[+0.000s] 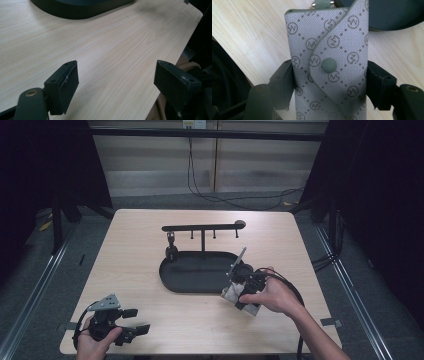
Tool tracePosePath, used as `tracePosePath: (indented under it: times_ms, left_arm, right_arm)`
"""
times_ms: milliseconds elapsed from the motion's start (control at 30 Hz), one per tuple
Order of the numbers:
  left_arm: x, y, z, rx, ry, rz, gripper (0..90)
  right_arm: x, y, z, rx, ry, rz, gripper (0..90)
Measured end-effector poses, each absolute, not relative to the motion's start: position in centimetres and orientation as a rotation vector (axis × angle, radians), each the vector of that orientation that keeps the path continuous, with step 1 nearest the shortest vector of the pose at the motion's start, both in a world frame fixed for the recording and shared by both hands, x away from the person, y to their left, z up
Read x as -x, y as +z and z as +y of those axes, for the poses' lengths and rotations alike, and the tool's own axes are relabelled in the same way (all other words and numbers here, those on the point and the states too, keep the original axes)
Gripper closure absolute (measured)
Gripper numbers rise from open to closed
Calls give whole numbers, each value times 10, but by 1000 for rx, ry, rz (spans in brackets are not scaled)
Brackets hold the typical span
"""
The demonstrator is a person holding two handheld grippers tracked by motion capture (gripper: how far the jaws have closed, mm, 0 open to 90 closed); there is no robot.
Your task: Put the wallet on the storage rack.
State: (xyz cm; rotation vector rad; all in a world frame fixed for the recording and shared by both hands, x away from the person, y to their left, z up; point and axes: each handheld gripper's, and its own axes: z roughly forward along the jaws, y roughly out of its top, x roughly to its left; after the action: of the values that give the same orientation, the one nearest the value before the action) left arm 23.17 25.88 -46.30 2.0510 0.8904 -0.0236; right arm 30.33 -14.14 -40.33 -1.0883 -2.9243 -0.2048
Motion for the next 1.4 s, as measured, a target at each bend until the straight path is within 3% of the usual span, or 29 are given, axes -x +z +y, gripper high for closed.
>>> tracePosePath:
  times_ms: [567,1400]
  left_arm:
    - [-231,-463,260,-2048,-19,894,198]
    - [-231,-462,258,-2046,-16,887,198]
  right_arm:
    - [-315,-395,-143,1162,-360,-2891,319]
    - [-351,-393,-173,1575,-458,-2671,320]
